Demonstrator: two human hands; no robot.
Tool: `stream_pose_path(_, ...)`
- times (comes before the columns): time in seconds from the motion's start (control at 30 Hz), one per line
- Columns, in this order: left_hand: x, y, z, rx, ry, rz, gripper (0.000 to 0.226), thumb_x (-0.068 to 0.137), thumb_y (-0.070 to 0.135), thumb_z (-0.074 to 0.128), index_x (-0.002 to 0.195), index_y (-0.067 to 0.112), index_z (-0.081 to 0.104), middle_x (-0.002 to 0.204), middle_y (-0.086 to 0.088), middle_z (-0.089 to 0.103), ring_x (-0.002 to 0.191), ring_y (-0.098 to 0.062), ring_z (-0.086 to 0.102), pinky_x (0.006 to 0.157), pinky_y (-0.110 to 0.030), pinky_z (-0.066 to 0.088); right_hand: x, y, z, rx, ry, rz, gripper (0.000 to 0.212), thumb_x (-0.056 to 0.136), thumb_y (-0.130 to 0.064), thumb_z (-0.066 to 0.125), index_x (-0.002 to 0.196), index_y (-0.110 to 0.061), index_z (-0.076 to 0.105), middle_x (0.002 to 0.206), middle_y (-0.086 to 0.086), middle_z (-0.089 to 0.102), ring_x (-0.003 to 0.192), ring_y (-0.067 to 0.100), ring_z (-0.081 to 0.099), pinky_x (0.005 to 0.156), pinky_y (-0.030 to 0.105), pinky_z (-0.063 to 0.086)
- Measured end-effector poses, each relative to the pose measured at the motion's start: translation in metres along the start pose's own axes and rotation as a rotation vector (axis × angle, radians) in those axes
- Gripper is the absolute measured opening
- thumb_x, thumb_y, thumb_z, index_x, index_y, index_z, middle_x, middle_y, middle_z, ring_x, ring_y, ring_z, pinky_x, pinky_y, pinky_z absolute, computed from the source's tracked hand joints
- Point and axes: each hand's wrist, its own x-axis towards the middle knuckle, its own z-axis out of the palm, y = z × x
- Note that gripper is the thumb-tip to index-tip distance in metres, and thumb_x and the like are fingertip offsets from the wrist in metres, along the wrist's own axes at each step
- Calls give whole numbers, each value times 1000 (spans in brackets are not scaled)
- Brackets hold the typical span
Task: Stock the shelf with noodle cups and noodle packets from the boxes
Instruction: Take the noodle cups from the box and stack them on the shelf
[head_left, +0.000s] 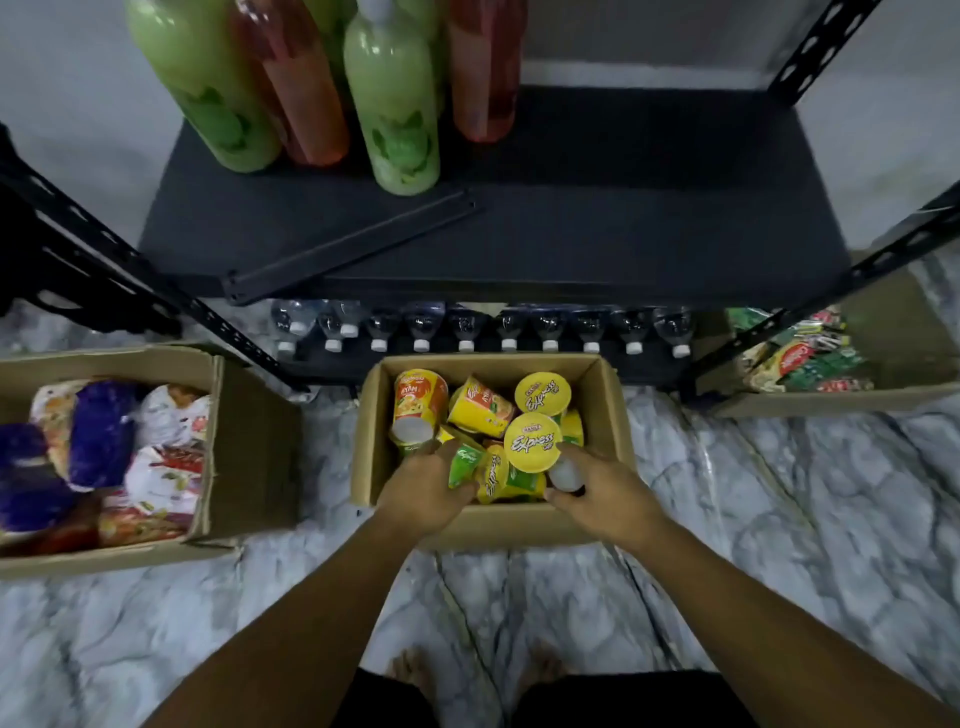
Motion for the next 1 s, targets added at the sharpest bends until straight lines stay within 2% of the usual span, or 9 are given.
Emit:
stream_pose_path(0.07,23,-13,15,18,110,-7,69,94,50,65,152,17,44,151,-13,47,139,-35,41,104,-44,46,25,4,15,-18,59,-37,77,90,-55,67,156,-29,37,157,-1,41,140,23,43,108,36,44)
stream_pose_path(0.2,68,-41,37,100,391,47,69,88,46,72,146,15,51,139,-14,54,129,-39,44,101,-50,46,85,4,46,-51,167,-181,72,91,-51,68,153,-26,42,153,-1,44,139,24,41,108,41,43)
stream_pose_path(0.33,111,-69,47,125,501,27,70,84,46,73,141,11,51,140,-21,51,124,-42,45,101,-53,44,147,-10,68,-106,252,-316,72,90,-49,69,153,-24,43,145,2,50,132,26,46,105,38,43)
stream_pose_path(0.47,150,-88,47,102,435,-51,78,90,54,63,154,18,35,147,-20,41,129,-42,40,106,-50,40,205,-24,86,-147,264,-340,82,89,-49,71,158,-32,30,158,5,35,144,30,32,114,39,36)
stream_pose_path(0.7,169,-87,36,171,279,-165,82,94,64,53,161,33,18,152,-22,37,129,-45,48,103,-50,45,235,-33,104,-235,230,-284,87,82,-48,77,155,-43,29,156,5,40,139,33,42,107,40,44)
stream_pose_path(0.83,170,-82,32,200,276,-168,78,92,67,57,154,30,27,140,-22,49,120,-41,57,93,-45,48,234,-34,105,-240,278,-269,75,82,-47,77,145,-40,37,142,6,52,127,32,51,95,39,49)
stream_pose_path(1.0,167,-81,29,175,344,-117,71,91,56,65,145,23,32,131,-19,57,111,-40,62,84,-44,49,231,-29,102,-194,306,-271,67,81,-45,80,136,-34,43,129,9,55,116,32,58,87,39,52)
